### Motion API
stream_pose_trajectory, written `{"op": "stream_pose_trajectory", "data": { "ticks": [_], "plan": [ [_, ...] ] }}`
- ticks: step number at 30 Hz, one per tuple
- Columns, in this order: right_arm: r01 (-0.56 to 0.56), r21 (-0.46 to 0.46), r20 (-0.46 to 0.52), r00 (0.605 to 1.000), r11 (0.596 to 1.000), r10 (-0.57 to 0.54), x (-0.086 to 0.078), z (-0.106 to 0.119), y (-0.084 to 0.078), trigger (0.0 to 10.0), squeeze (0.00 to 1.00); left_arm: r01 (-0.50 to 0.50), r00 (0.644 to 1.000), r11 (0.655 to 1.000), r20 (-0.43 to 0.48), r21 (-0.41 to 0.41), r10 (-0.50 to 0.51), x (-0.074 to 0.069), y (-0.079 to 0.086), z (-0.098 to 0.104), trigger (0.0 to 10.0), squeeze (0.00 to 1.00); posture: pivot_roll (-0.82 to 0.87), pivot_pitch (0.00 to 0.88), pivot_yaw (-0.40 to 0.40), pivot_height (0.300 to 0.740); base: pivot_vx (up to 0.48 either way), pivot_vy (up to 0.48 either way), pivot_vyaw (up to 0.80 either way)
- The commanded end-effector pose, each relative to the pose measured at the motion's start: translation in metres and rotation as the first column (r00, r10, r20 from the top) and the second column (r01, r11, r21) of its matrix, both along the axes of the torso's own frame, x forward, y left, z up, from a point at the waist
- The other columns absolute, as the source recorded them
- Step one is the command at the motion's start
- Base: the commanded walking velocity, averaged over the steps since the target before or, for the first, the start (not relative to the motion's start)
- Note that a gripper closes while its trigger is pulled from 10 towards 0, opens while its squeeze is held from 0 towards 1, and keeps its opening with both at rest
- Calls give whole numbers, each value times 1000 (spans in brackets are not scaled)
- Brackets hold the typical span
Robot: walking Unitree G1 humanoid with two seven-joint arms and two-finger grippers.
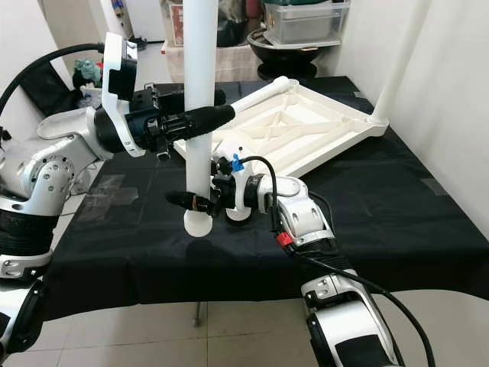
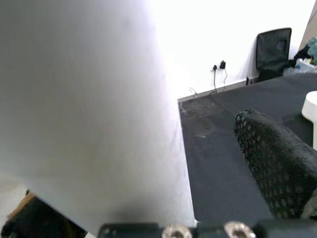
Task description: Building children table
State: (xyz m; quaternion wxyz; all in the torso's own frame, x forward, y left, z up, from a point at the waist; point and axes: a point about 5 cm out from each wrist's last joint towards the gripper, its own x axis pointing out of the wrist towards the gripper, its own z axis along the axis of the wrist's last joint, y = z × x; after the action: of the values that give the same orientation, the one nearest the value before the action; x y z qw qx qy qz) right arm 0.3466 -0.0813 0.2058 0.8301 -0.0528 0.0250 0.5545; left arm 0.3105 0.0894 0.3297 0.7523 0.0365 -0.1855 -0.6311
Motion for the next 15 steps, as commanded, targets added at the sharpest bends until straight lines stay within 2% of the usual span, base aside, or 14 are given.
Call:
{"op": "stream_pose_trajectory", "data": {
  "ticks": [1,5,11,12,15],
  "plan": [
    [-48,11,13,999,999,48,-4,6,15,10000,0,57,998,998,4,28,-57,-5,-12,-3,10000,0,25,0,-2,740,0,0,0],
    [-25,27,-52,998,999,26,-4,7,18,10000,0,61,998,997,15,39,-62,-7,-14,-4,10000,0,31,0,-3,740,0,0,0],
    [3,35,-96,995,999,1,-4,7,20,10000,0,58,998,998,20,39,-59,-7,-13,-4,10000,0,33,0,-4,740,0,0,0],
    [20,67,-110,994,998,-13,-4,10,22,0,0,56,998,998,24,35,-56,-8,-13,-3,10000,0,33,0,-5,740,0,0,0],
    [50,140,-136,990,989,-30,-2,16,26,0,0,51,998,998,31,27,-52,-8,-14,-2,10000,0,31,0,-2,740,0,0,0]
  ]
}}
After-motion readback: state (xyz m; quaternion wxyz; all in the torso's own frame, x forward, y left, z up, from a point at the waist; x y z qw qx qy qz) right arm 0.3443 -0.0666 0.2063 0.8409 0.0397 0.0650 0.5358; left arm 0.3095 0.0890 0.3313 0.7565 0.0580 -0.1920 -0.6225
